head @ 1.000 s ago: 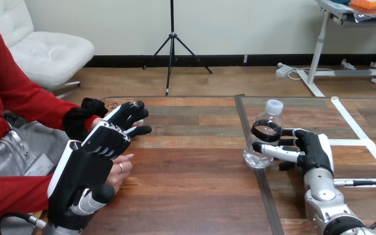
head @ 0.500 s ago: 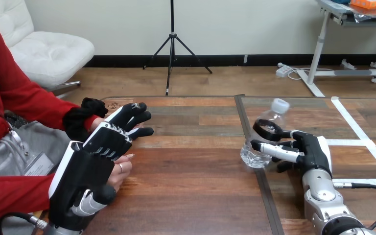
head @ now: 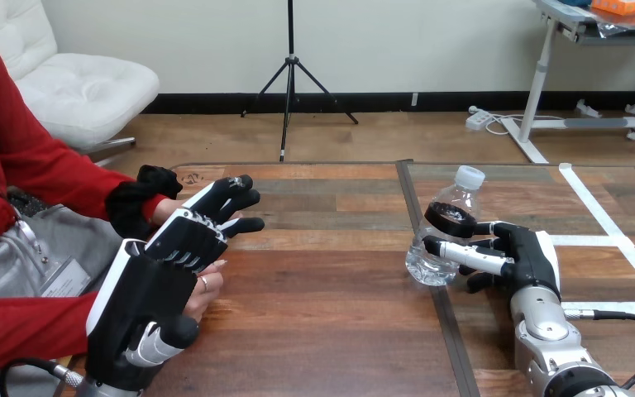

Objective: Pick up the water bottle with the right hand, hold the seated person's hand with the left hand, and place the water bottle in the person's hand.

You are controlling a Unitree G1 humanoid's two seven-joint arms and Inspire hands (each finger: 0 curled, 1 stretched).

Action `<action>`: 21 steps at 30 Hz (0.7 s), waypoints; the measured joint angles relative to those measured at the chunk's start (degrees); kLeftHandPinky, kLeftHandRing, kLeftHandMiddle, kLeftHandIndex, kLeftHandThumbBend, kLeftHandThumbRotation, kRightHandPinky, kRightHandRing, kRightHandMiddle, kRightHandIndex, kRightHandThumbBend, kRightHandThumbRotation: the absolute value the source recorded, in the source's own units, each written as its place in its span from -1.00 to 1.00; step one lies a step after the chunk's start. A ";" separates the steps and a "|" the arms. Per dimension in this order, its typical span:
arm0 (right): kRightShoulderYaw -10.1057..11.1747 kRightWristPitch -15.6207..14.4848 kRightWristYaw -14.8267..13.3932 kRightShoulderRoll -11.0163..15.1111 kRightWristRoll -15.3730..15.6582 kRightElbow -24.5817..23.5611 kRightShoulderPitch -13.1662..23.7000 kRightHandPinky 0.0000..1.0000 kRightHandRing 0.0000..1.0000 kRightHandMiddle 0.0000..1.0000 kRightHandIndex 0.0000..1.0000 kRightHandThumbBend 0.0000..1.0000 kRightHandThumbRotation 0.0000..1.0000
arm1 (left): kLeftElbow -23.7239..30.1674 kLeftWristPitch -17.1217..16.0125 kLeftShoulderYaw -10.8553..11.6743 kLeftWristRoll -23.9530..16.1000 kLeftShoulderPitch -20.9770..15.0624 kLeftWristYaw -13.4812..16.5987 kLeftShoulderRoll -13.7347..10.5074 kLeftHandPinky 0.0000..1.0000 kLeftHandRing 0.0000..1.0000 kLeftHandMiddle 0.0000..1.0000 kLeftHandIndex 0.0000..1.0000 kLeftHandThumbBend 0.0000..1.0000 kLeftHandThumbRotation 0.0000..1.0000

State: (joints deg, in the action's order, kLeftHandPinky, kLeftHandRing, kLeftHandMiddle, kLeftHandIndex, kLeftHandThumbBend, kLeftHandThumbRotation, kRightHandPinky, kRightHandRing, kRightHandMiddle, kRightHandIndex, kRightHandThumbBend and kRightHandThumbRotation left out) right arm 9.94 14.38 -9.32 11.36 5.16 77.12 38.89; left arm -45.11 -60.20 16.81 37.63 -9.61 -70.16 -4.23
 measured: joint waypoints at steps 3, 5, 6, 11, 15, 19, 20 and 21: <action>0.00 0.23 0.00 0.00 0.01 0.00 -0.11 -0.46 -0.33 -0.14 -0.02 0.76 -1.00 | -0.02 -0.27 -0.01 0.00 0.00 -0.03 0.12 0.59 0.78 0.82 0.74 1.00 0.47; 0.00 0.30 -0.05 0.00 0.01 0.00 -0.16 -0.45 -0.33 -0.13 -0.01 0.74 -1.00 | -0.03 -0.27 -0.04 0.01 -0.03 -0.08 0.16 0.59 0.78 0.82 0.75 1.00 0.45; 0.01 0.32 -0.05 0.00 0.00 0.00 -0.18 -0.45 -0.32 -0.13 -0.01 0.74 -1.00 | -0.05 -0.27 -0.03 0.03 -0.04 -0.20 0.17 0.58 0.78 0.82 0.75 1.00 0.45; 0.13 0.72 0.15 0.00 -0.34 0.00 -0.31 -0.43 -0.30 -0.11 -0.01 0.74 -1.00 | -0.09 -0.46 -0.08 -0.27 -0.06 -0.13 0.22 0.58 0.78 0.82 0.75 1.00 0.45; 0.13 1.47 0.59 0.00 -0.42 0.00 -0.63 -0.42 -0.29 -0.10 -0.01 0.74 -1.00 | -0.17 -0.59 -0.08 -0.27 -0.08 -0.13 0.28 0.59 0.78 0.82 0.75 1.00 0.45; 0.07 2.47 1.03 0.00 -0.41 0.00 -1.03 -0.42 -0.28 -0.09 -0.02 0.75 -1.00 | -0.29 -0.61 -0.09 -0.30 -0.11 -0.06 0.39 0.59 0.78 0.82 0.74 1.00 0.46; 0.03 2.74 1.09 0.00 -0.40 0.00 -1.16 -0.42 -0.29 -0.09 -0.02 0.76 -1.00 | -0.30 -0.62 -0.09 -0.43 -0.11 0.14 0.42 0.59 0.77 0.82 0.74 1.00 0.46; -0.03 3.10 1.14 0.00 -0.38 0.00 -1.32 -0.42 -0.29 -0.09 -0.02 0.76 -1.00 | -0.30 -0.65 -0.10 -0.70 -0.11 0.49 0.47 0.59 0.77 0.81 0.73 1.00 0.45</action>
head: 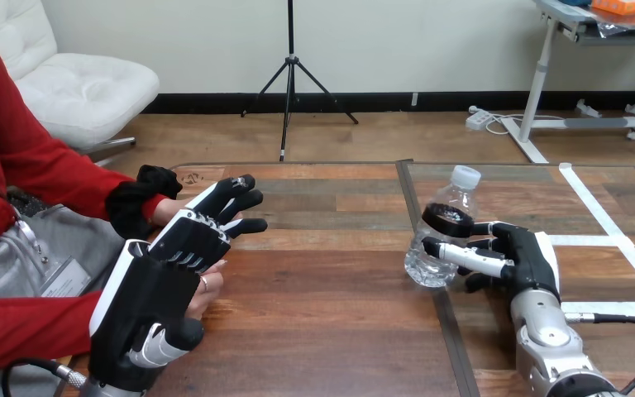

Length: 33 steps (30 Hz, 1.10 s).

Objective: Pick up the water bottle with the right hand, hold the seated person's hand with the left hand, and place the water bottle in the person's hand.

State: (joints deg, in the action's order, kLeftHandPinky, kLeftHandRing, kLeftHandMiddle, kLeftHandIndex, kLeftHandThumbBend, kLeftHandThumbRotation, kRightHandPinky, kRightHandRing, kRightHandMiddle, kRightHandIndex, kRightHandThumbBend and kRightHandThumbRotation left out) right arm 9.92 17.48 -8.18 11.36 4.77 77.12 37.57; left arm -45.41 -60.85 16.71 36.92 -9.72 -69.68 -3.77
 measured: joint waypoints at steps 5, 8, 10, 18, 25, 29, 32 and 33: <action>-0.74 1.36 -0.32 0.00 0.76 0.00 -0.57 -0.44 -0.29 -0.09 -0.02 0.76 -1.00 | -0.11 -0.09 -0.02 -0.99 0.00 0.94 0.09 0.59 0.78 0.82 0.74 1.00 0.46; -1.08 2.17 -0.34 0.04 0.99 0.00 -0.76 -0.44 -0.29 -0.08 -0.02 0.77 -1.00 | -0.20 -0.57 -0.04 -2.20 0.00 2.15 0.08 0.61 0.79 0.83 0.75 1.00 0.46; -1.38 2.70 -0.34 0.07 1.39 -0.01 -0.86 -0.45 -0.29 -0.08 -0.02 0.77 -1.00 | -0.20 -0.57 -0.10 -2.59 0.00 2.57 0.08 0.61 0.79 0.83 0.75 1.00 0.46; -3.10 5.21 0.05 0.32 2.95 -0.46 -1.68 -0.44 -0.28 -0.06 -0.04 0.76 -1.00 | -0.34 -0.68 -0.17 -3.98 -0.02 4.08 0.09 0.60 0.79 0.83 0.76 1.00 0.46; -4.10 7.63 1.61 0.59 3.49 -0.95 -2.74 -0.44 -0.27 -0.06 -0.05 0.79 -1.00 | -0.65 -1.12 -0.27 -5.50 -0.12 5.48 0.09 0.61 0.80 0.84 0.77 1.00 0.49; -4.85 9.13 2.40 0.89 4.23 -1.91 -3.77 -0.44 -0.27 -0.07 -0.05 0.79 -1.00 | -1.08 -2.55 -0.28 -8.82 -0.20 8.49 0.03 0.61 0.80 0.84 0.77 1.00 0.53; -5.38 9.80 2.97 1.15 4.52 -2.71 -4.38 -0.44 -0.27 -0.07 -0.05 0.80 -1.00 | -1.35 -3.32 -0.28 -11.16 -0.20 10.95 -0.08 0.62 0.80 0.85 0.78 1.00 0.54; -5.51 9.95 3.17 1.24 4.56 -2.96 -4.54 -0.44 -0.27 -0.07 -0.05 0.80 -1.00 | -1.46 -3.58 -0.29 -11.90 -0.21 11.75 -0.13 0.62 0.80 0.85 0.78 1.00 0.55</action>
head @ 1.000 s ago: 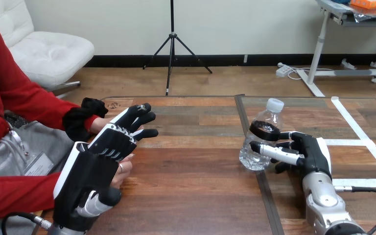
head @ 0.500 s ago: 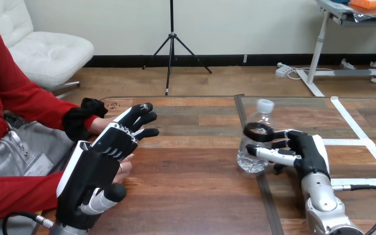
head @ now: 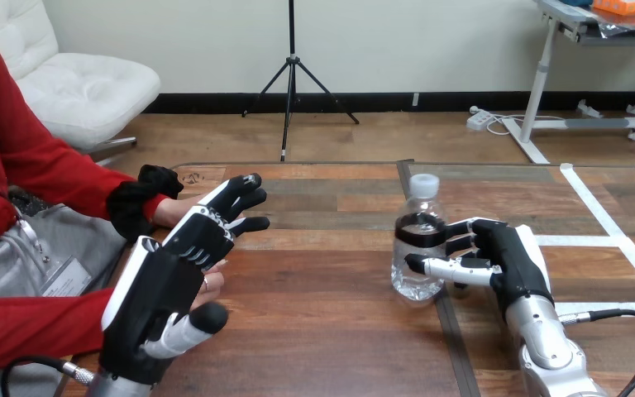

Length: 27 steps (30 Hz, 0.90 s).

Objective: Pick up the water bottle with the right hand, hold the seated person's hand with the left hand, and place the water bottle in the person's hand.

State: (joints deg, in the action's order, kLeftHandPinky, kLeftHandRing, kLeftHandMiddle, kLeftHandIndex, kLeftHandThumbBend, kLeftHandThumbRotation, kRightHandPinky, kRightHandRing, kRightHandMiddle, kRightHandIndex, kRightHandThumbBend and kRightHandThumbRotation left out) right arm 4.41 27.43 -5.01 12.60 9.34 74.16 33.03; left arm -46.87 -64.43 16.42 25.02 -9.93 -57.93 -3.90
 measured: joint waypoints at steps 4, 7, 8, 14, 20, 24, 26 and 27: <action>-0.45 0.48 0.67 0.56 0.23 -1.37 -0.78 -0.43 -0.27 -0.07 -0.06 0.81 -1.00 | -0.60 -0.95 -0.16 -2.78 -0.11 2.84 -0.32 0.63 0.81 0.87 0.80 1.00 0.56; -0.90 0.88 0.90 1.05 0.48 -2.55 -1.41 -0.43 -0.27 -0.07 -0.06 0.81 -1.00 | -1.10 -1.87 -0.30 -4.89 -0.16 5.00 -0.69 0.63 0.82 0.87 0.81 1.00 0.57; -1.05 0.96 1.07 1.26 0.51 -3.04 -1.63 -0.43 -0.27 -0.07 -0.06 0.81 -1.00 | -1.23 -2.27 -0.31 -5.77 -0.18 5.95 -0.83 0.63 0.81 0.87 0.81 1.00 0.58; -1.54 1.30 2.41 2.45 0.54 -6.23 -3.11 -0.43 -0.28 -0.07 -0.06 0.80 -1.00 | -2.24 -4.46 -0.43 -10.70 -0.29 11.63 -1.76 0.63 0.81 0.86 0.81 1.00 0.62; -1.78 1.56 3.45 3.52 0.54 -9.99 -4.91 -0.42 -0.27 -0.07 -0.06 0.82 -1.00 | -3.09 -5.58 -0.79 -12.96 -0.38 15.94 -2.59 0.61 0.82 0.86 0.82 1.00 0.59; -1.81 1.57 4.22 4.04 0.50 -12.97 -6.16 -0.41 -0.27 -0.08 -0.07 0.82 -1.00 | -3.40 -5.73 -1.17 -14.12 -0.42 18.48 -3.13 0.58 0.81 0.85 0.82 1.00 0.58; -1.83 1.58 4.75 4.24 0.49 -14.22 -6.62 -0.39 -0.25 -0.07 -0.06 0.82 -1.00 | -3.47 -5.82 -1.35 -14.89 -0.43 19.65 -3.48 0.57 0.80 0.85 0.83 1.00 0.59; -1.88 1.58 5.01 4.36 0.50 -14.89 -6.91 -0.39 -0.25 -0.07 -0.06 0.82 -1.00 | -3.52 -5.94 -1.46 -15.45 -0.45 20.40 -3.66 0.57 0.80 0.85 0.83 1.00 0.59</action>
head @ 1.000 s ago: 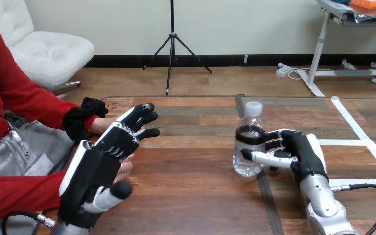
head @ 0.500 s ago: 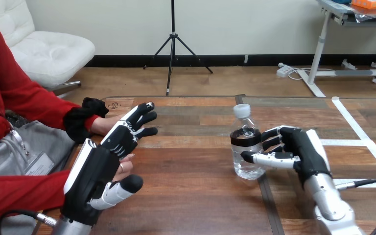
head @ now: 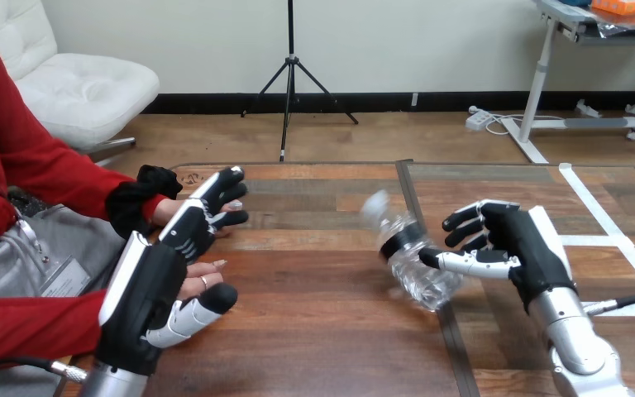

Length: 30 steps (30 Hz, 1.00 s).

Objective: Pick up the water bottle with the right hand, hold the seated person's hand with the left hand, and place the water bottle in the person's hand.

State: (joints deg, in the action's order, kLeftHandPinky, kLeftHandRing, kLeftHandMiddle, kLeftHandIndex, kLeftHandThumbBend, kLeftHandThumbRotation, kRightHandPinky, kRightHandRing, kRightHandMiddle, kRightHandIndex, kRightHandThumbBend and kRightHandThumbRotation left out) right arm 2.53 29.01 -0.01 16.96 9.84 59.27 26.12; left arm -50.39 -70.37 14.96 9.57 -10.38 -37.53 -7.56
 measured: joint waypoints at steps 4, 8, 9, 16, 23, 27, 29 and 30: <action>-0.25 0.04 0.96 0.45 0.01 -2.11 -0.90 -0.35 -0.22 -0.07 -0.07 0.83 -1.00 | -0.57 -1.20 -0.48 -2.58 -0.27 2.73 -0.85 0.55 0.79 0.85 0.84 1.00 0.62; -0.43 0.03 1.99 0.80 0.00 -3.86 -1.69 -0.34 -0.22 -0.07 -0.06 0.83 -1.00 | -0.69 -1.80 -0.91 -4.52 -0.49 4.88 -1.46 0.54 0.78 0.84 0.84 1.00 0.62; -0.45 0.03 2.29 0.85 -0.03 -4.32 -1.90 -0.34 -0.22 -0.07 -0.06 0.83 -1.00 | -0.71 -1.96 -0.94 -5.04 -0.53 5.48 -1.57 0.54 0.78 0.84 0.84 1.00 0.62; -0.53 -0.04 3.97 1.02 -0.09 -7.83 -3.68 -0.36 -0.23 -0.08 -0.07 0.85 -1.00 | -0.74 -2.42 -1.52 -7.92 -0.74 9.38 -2.48 0.53 0.78 0.84 0.83 1.00 0.59; -0.59 -0.65 4.87 1.06 -0.02 -11.79 -5.72 -0.30 -0.20 -0.10 -0.08 0.88 -1.00 | -0.71 -2.27 -2.56 -10.07 -0.80 12.65 -3.66 0.55 0.80 0.84 0.83 1.00 0.57; -0.63 -1.66 5.01 1.06 0.03 -13.92 -6.60 -0.28 -0.20 -0.11 -0.08 0.88 -1.00 | -0.68 -1.43 -3.26 -10.20 -0.81 13.41 -4.43 0.57 0.80 0.84 0.84 1.00 0.54; -0.63 -1.92 5.13 1.10 0.04 -14.73 -6.98 -0.28 -0.20 -0.13 -0.09 0.89 -1.00 | -0.68 -1.08 -3.43 -10.22 -0.81 13.81 -4.80 0.58 0.80 0.84 0.83 1.00 0.53; -0.63 -2.08 5.17 1.13 0.07 -15.21 -7.22 -0.28 -0.20 -0.13 -0.09 0.89 -1.00 | -0.68 -0.91 -3.51 -10.23 -0.81 14.04 -4.97 0.58 0.80 0.84 0.83 1.00 0.53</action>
State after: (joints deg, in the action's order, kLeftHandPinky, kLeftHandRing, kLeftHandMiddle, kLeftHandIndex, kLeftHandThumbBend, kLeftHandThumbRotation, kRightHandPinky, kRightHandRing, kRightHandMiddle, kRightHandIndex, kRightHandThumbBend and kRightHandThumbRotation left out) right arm 1.90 26.93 5.17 18.09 9.91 44.06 18.90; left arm -51.08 -71.28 11.45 -0.66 -11.20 -23.48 -12.53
